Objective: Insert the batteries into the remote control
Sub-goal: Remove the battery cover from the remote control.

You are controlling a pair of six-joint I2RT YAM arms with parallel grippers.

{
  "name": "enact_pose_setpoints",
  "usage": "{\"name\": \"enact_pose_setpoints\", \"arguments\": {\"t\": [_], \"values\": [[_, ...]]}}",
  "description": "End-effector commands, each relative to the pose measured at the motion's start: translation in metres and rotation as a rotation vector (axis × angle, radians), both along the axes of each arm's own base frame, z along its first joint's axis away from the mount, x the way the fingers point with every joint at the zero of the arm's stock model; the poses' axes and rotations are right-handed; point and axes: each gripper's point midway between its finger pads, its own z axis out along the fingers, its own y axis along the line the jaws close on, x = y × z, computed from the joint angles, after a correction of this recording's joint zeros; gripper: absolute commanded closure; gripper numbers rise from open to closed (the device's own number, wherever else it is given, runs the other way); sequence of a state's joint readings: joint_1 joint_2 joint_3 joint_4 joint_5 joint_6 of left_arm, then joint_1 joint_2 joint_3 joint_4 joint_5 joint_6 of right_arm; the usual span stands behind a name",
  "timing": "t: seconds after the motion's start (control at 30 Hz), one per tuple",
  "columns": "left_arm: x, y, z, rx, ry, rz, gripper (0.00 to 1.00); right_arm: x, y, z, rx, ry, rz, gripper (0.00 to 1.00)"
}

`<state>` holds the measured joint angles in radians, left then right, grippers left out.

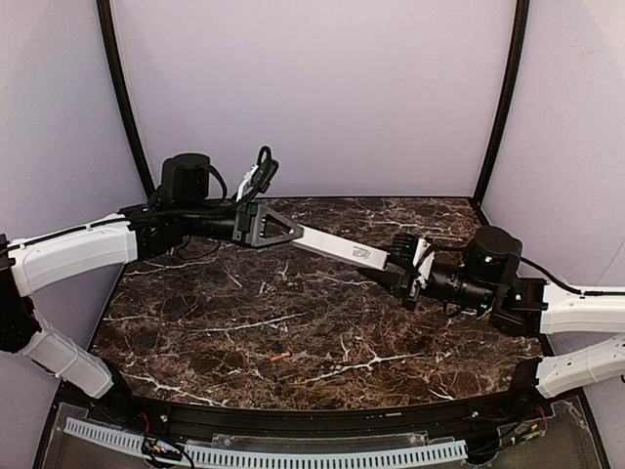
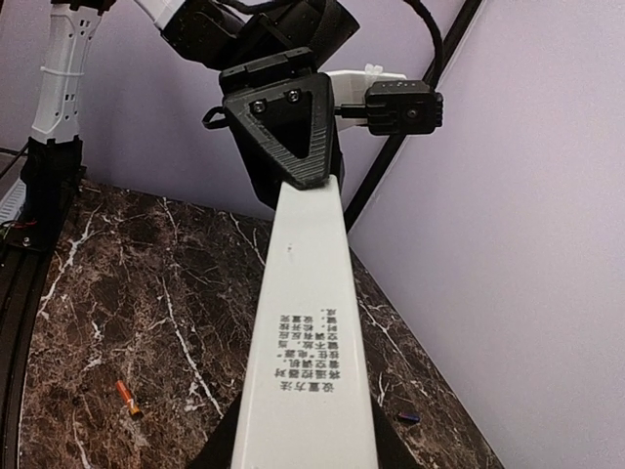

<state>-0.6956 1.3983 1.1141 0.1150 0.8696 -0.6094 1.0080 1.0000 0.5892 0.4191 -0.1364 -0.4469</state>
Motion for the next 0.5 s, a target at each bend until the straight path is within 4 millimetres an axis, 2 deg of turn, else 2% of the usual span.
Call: {"name": "enact_pose_setpoints", "arguments": {"t": [0.0,0.1,0.47], "values": [[0.0019,0.0067,0.0172,-0.022,-0.057,0.021,0.60,-0.0037,-0.0028,0.0235,0.072,-0.020,0.003,1.00],[0.0020,0.0085,0.0195,-0.017,-0.070,0.033,0.56,-0.0033,-0.0027,0.0226,0.069,-0.014,0.000,1.00],[0.0066,0.0156,0.0219,0.039,-0.112,0.085,0.51,0.0002,-0.0010,0.0169,0.049,0.003,-0.012,1.00]]}}
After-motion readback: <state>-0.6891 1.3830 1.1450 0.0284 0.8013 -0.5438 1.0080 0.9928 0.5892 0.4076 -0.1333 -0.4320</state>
